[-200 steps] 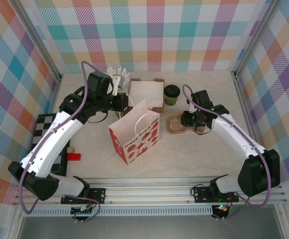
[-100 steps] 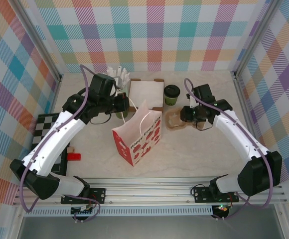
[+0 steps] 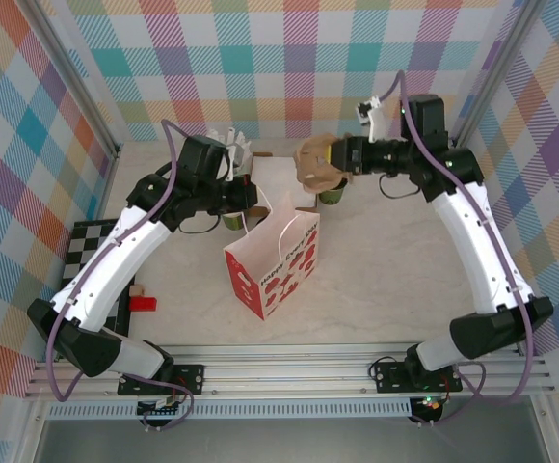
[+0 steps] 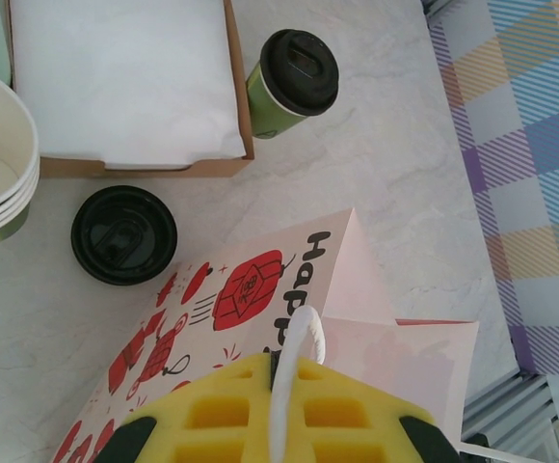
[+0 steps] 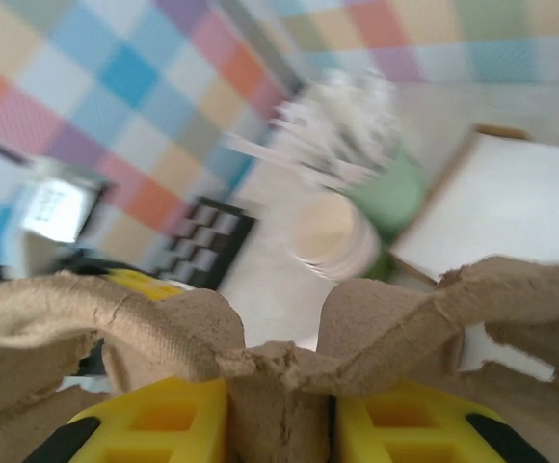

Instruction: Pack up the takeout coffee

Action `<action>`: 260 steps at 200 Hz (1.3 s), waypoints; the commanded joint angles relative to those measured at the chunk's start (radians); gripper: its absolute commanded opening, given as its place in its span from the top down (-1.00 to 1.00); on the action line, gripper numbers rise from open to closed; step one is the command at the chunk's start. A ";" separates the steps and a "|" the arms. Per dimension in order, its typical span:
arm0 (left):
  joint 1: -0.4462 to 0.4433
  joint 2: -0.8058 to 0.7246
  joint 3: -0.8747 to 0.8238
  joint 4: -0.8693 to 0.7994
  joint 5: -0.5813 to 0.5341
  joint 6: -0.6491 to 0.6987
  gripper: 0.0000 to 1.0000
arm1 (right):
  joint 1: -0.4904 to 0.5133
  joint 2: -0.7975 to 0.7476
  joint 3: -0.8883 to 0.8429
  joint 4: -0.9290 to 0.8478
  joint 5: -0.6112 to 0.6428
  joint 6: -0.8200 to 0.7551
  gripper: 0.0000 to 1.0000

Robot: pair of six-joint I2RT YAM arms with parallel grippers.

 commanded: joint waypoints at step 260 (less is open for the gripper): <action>0.129 0.080 0.057 0.042 0.183 0.144 1.00 | 0.326 0.248 0.035 -0.417 0.029 -0.065 0.48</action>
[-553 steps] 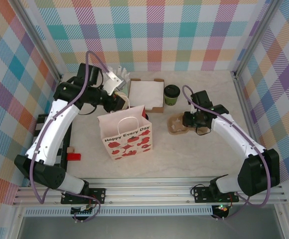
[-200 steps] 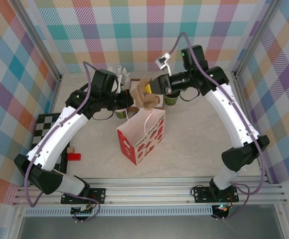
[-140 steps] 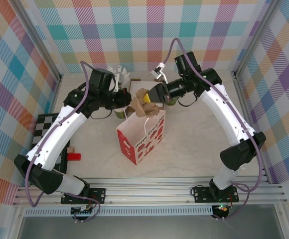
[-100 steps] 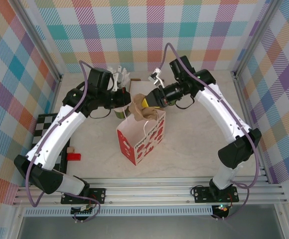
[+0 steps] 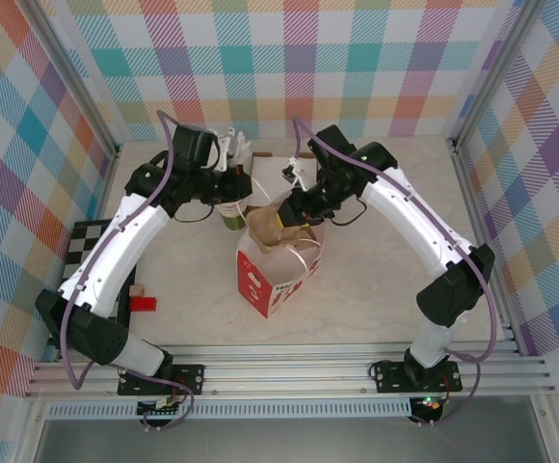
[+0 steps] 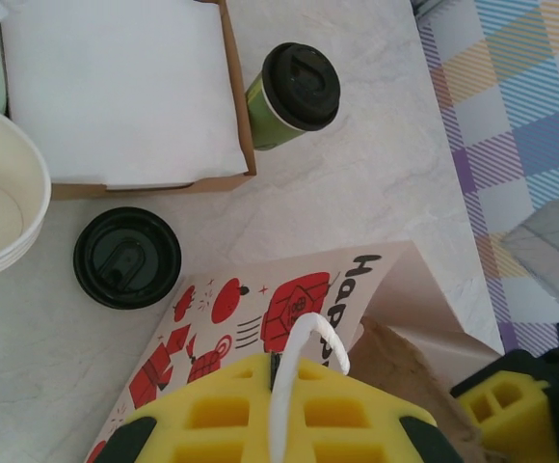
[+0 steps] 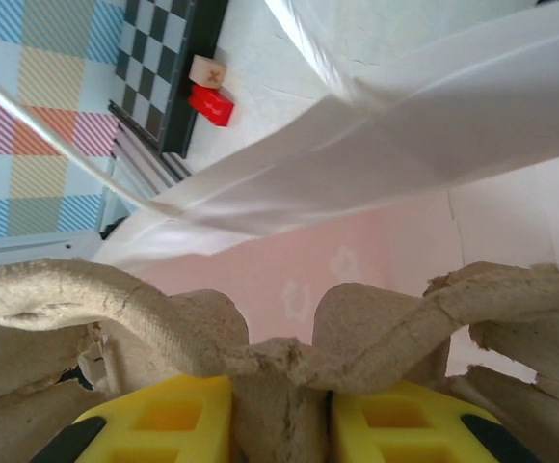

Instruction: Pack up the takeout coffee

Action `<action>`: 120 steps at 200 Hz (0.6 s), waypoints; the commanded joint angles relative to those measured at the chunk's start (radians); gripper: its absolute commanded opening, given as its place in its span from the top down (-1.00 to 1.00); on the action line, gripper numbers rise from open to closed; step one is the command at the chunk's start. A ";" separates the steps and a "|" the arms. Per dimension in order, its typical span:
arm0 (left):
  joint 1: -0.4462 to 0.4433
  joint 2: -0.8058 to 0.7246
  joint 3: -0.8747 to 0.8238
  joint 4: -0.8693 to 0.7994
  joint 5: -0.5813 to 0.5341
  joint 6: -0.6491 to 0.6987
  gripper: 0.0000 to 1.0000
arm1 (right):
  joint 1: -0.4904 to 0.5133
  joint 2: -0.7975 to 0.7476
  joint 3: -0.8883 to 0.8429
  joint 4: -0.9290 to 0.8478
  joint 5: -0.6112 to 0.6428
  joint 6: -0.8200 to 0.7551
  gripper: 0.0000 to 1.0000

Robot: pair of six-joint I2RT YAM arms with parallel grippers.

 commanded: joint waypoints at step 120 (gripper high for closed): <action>0.039 0.052 0.095 -0.031 0.137 0.214 0.96 | 0.071 -0.011 -0.029 -0.052 0.379 -0.009 0.51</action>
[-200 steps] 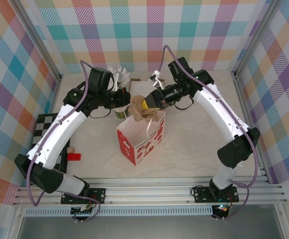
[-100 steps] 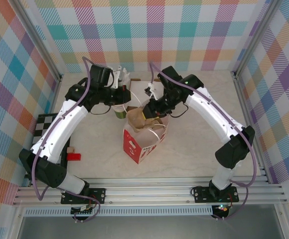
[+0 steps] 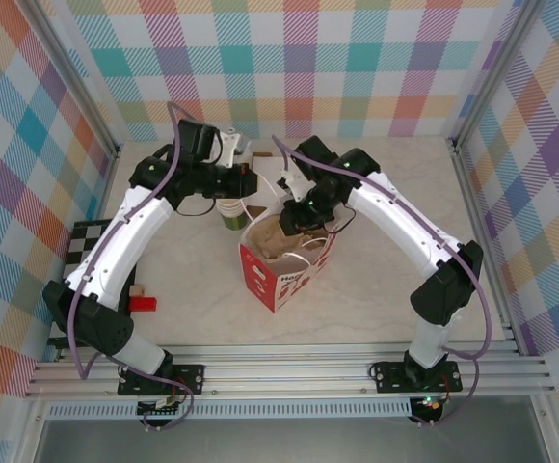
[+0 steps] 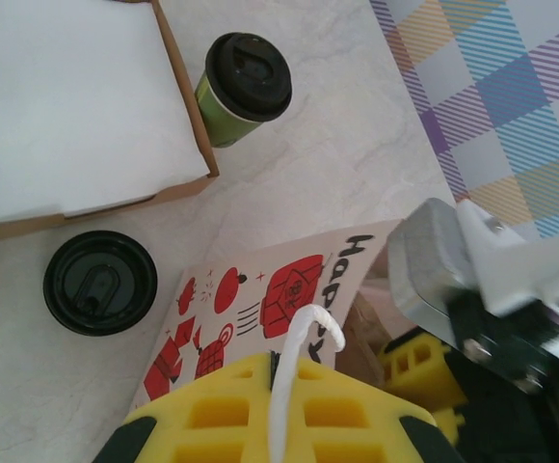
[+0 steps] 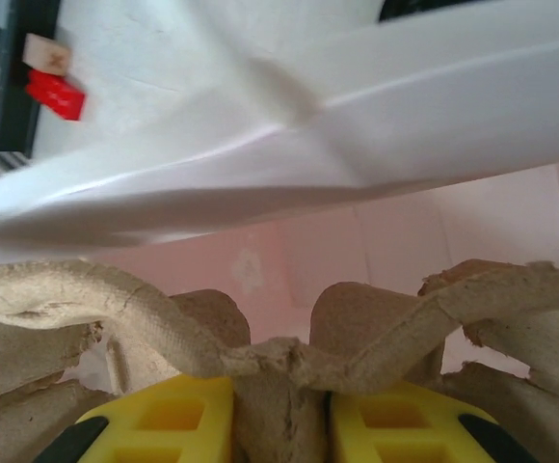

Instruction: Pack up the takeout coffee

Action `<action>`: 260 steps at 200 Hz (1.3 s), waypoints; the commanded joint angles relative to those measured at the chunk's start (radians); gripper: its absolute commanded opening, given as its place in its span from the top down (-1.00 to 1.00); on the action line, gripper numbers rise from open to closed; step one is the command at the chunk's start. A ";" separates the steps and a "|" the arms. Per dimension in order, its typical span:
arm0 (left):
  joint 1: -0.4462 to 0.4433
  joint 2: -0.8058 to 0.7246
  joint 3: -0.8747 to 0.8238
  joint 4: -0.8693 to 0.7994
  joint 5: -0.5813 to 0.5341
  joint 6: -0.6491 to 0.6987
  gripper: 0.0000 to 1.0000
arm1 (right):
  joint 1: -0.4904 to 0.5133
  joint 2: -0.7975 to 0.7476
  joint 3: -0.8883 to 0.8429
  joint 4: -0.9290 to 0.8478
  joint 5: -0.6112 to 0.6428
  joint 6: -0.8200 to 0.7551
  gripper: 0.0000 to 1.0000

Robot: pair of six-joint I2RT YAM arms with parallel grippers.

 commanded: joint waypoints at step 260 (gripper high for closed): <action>-0.524 -0.251 -0.179 -0.083 -0.325 -0.397 -0.51 | 0.030 0.014 -0.040 0.043 0.122 0.179 0.51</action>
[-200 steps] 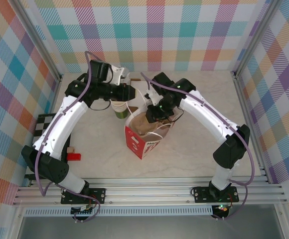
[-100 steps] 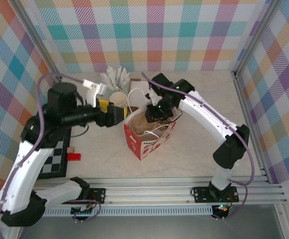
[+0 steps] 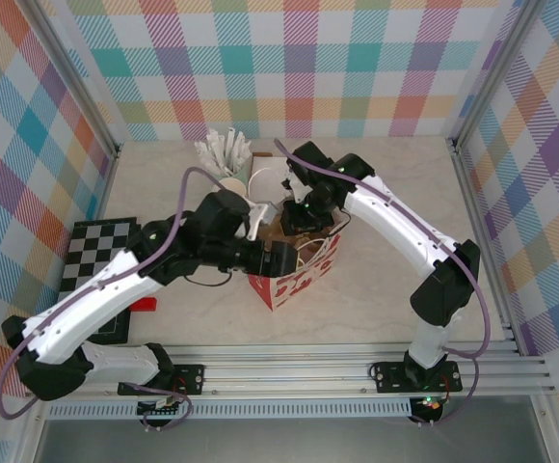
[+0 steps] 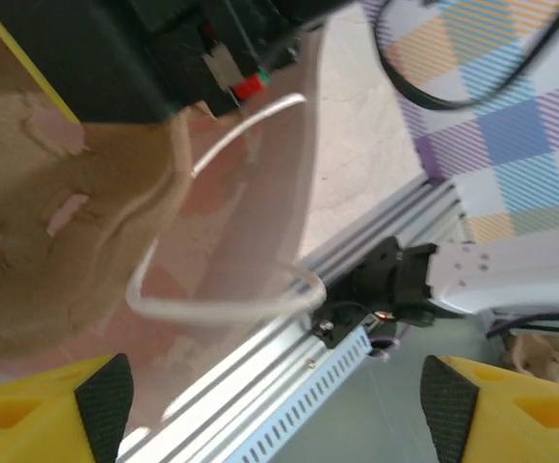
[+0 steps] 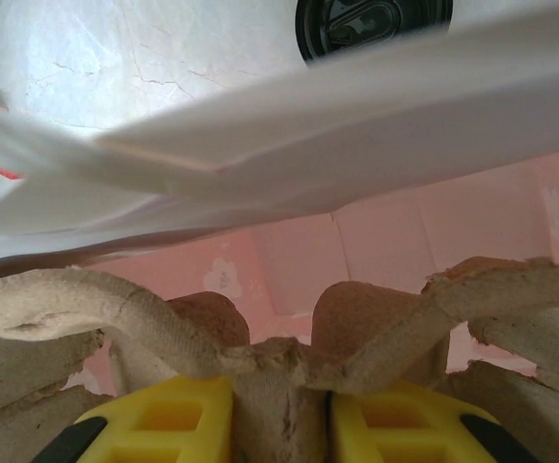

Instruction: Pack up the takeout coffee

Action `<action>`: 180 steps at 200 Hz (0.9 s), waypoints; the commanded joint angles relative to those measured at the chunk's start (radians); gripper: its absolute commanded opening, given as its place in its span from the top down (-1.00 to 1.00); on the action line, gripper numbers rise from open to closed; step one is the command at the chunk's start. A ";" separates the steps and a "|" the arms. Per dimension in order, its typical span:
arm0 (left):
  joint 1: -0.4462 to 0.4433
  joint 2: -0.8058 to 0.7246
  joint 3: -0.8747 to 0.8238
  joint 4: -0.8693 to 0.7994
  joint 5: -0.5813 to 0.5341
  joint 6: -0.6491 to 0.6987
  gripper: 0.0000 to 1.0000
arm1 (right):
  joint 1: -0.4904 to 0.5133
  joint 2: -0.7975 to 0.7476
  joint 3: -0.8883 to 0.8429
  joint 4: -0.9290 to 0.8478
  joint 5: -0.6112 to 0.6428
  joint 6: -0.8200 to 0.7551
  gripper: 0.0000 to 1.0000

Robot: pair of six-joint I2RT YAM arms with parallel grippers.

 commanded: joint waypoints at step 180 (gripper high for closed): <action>-0.011 -0.043 -0.061 0.280 0.102 0.350 1.00 | 0.009 0.052 0.016 -0.024 -0.025 0.008 0.51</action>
